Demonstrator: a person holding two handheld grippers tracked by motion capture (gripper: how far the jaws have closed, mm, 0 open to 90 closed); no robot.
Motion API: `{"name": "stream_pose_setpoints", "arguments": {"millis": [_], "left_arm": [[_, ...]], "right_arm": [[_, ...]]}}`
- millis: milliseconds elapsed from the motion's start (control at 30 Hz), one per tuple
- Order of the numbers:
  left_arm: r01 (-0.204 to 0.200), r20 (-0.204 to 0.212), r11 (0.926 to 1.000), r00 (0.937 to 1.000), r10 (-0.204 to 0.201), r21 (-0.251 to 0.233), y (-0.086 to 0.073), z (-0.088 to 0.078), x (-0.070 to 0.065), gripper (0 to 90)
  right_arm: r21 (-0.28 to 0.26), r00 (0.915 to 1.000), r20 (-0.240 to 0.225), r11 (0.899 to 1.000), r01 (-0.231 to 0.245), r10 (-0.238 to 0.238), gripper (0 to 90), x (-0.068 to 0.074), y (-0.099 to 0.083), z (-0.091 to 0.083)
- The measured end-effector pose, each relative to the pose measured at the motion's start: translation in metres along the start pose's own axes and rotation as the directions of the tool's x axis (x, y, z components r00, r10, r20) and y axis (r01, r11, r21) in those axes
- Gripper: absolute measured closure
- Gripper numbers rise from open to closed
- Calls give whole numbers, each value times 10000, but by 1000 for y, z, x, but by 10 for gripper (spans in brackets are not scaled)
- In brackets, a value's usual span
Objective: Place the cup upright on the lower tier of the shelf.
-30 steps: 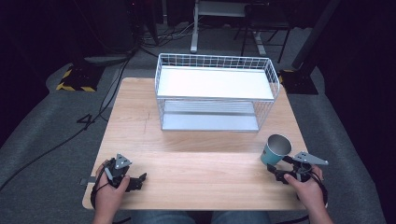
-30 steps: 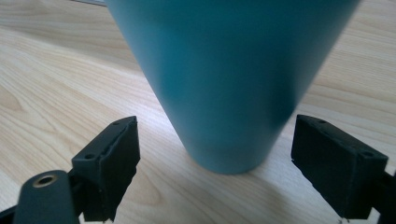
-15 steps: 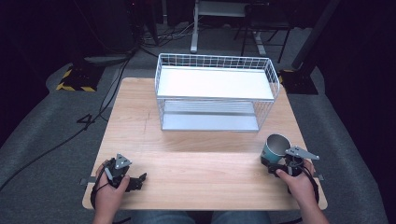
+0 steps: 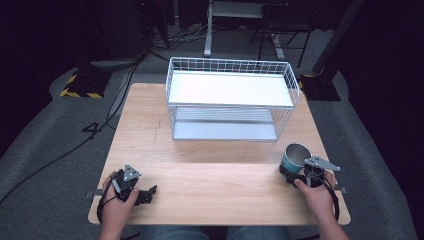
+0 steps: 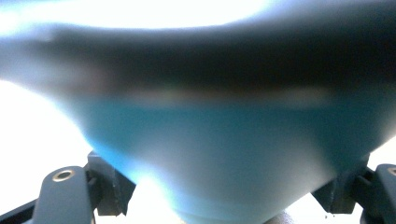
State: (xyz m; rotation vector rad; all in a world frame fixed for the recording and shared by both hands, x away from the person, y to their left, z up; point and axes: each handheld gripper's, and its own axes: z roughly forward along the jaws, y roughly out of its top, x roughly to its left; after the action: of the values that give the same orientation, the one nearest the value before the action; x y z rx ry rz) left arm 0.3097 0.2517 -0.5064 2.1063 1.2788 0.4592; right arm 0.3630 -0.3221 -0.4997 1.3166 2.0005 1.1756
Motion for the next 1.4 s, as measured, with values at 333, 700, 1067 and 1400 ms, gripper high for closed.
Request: {"name": "stream_pose_setpoints", "arguments": {"millis": [333, 700, 1067, 1400], "left_arm": [[-6, 1, 10000, 10000, 6, 0, 0, 0, 0, 2], [-7, 8, 10000, 10000, 7, -5, 0, 0, 0, 2], [-1, 2, 10000, 10000, 1, 2, 0, 0, 0, 2], [1, -8, 10000, 10000, -1, 5, 0, 0, 0, 2]], "right_arm": [[-252, 9994, 73, 9991, 335, -333, 228, 3, 8, -4], [-206, 9983, -474, 9992, 335, -345, 228, 22, 29, 4], [-165, 9945, -948, 9989, 434, -447, 228, 36, 57, 22], [-50, 9890, -1358, 9983, 582, -583, 228, 52, 81, 43]]}}
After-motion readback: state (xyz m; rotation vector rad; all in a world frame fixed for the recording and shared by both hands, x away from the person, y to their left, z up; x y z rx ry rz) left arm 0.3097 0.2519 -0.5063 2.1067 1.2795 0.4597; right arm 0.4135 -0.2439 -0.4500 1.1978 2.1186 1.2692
